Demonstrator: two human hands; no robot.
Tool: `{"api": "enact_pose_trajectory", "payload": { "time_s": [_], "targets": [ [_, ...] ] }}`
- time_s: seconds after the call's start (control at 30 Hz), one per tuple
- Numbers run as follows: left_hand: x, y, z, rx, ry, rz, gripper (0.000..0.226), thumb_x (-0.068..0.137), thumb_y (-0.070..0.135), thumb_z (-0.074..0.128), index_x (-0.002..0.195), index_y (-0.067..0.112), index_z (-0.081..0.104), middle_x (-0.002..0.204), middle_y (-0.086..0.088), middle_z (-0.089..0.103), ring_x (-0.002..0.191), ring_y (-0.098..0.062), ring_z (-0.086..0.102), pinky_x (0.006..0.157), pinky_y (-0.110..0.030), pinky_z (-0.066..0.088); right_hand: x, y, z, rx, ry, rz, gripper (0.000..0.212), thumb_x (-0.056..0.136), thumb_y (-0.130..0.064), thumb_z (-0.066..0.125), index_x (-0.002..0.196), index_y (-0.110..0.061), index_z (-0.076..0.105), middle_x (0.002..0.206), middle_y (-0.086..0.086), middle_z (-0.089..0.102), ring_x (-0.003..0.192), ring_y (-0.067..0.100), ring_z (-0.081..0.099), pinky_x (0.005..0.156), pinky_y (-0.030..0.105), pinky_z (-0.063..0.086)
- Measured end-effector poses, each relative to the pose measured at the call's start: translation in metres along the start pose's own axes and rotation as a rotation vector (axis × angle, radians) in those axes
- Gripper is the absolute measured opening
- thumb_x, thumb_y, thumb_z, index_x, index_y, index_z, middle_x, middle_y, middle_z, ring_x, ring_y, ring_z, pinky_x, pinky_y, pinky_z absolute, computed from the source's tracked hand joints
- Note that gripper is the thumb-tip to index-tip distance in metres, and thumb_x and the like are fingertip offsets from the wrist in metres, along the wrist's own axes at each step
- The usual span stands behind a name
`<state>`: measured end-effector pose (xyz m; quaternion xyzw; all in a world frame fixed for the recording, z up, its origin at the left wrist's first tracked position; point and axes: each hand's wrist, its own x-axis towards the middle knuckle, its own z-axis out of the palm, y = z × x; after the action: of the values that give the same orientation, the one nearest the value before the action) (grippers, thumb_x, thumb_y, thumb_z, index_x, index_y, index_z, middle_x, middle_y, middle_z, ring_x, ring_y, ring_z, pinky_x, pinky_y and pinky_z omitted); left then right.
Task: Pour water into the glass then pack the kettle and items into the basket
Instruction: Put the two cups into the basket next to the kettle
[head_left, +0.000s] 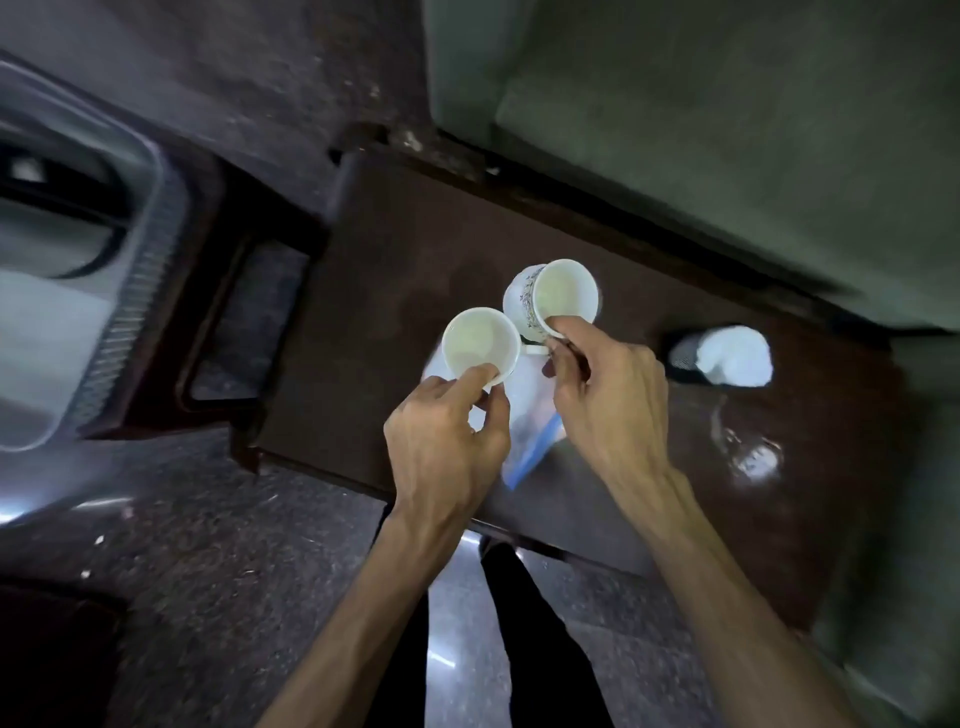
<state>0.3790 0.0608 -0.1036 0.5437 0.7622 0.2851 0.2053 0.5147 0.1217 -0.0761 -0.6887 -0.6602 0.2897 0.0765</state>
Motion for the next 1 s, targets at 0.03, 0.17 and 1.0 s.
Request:
{"api": "enact_pose_trajectory", "payload": {
  "time_s": [0.03, 0.17, 1.0],
  "targets": [
    [0.008, -0.013, -0.014, 0.001, 0.039, -0.026, 0.016, 0.075, 0.015, 0.077, 0.09, 0.017, 0.083, 0.062, 0.001, 0.069, 0.05, -0.026, 0.062, 0.05, -0.027, 0.047, 0.007, -0.021, 0.009, -0.001, -0.017, -0.041, 0.03, 0.099, -0.015, 0.06, 0.123, -0.029, 0.071, 0.088, 0.002, 0.081, 0.088, 0.038, 0.072, 0.075, 0.046, 0.056],
    [0.029, -0.066, -0.068, 0.0, 0.175, -0.146, 0.014, 0.079, 0.016, 0.079, 0.092, 0.018, 0.083, 0.059, -0.002, 0.064, 0.051, -0.025, 0.061, 0.049, -0.031, 0.052, 0.027, -0.103, 0.045, -0.022, -0.072, -0.247, 0.027, 0.1, -0.019, 0.06, 0.122, -0.03, 0.071, 0.085, 0.008, 0.078, 0.085, 0.042, 0.068, 0.072, 0.046, 0.055],
    [0.044, -0.315, -0.23, 0.215, 0.239, -0.583, 0.024, 0.09, 0.029, 0.067, 0.108, 0.023, 0.081, 0.086, -0.012, 0.08, 0.088, -0.04, 0.075, 0.072, -0.041, 0.056, 0.035, -0.368, 0.268, -0.517, -0.418, -0.847, 0.014, 0.091, -0.017, 0.059, 0.101, -0.016, 0.069, 0.104, 0.014, 0.074, 0.102, 0.041, 0.068, 0.069, 0.037, 0.035]
  ]
}}
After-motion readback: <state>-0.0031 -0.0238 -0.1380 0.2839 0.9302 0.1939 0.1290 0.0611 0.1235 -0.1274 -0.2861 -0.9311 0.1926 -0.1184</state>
